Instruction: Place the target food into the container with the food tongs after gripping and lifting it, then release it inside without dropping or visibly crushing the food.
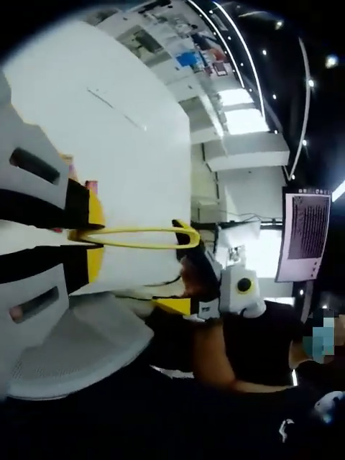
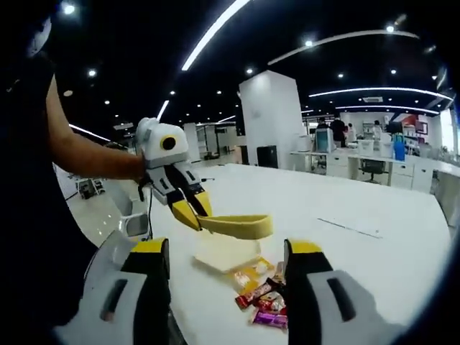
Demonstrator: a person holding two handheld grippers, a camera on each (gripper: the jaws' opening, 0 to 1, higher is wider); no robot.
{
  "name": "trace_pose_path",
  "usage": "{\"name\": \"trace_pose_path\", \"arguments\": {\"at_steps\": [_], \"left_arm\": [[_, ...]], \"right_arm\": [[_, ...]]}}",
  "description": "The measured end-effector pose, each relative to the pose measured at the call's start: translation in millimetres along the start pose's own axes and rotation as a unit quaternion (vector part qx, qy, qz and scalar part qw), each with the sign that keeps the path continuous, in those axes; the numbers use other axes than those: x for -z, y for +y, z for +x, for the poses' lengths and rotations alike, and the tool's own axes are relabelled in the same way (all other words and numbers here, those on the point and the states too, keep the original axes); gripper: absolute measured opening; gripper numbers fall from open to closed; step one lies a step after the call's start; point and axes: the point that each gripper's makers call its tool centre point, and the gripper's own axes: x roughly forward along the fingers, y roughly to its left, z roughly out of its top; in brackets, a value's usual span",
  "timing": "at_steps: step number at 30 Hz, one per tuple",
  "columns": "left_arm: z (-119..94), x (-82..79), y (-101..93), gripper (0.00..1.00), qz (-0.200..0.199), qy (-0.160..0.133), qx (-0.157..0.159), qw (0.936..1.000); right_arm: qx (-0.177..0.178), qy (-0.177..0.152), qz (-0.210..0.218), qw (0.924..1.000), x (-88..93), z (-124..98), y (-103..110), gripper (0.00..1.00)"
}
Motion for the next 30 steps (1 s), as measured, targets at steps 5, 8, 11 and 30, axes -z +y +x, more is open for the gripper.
{"name": "trace_pose_path", "arguments": {"at_steps": [5,8,11,30], "left_arm": [[-8.6,-22.8,-14.0,0.02,-0.001,-0.022,0.035,0.9991],[-13.8,-30.0,-18.6,0.02,-0.001,-0.023,0.045,0.9987],[-18.4,-37.1,-20.2,0.02,-0.005,-0.03,0.048,0.9984],[-20.8,-53.7,-34.2,0.03,-0.02,-0.029,0.081,0.9961]], "right_arm": [[-0.109,-0.047,0.046,0.9919,-26.0,3.4,27.7,0.43],[-0.127,-0.033,0.023,0.991,-30.2,11.6,32.0,0.36],[-0.142,-0.039,0.019,0.989,-39.6,18.4,37.7,0.34],[-0.201,-0.041,0.028,0.9784,-52.6,31.6,58.7,0.19]]}}
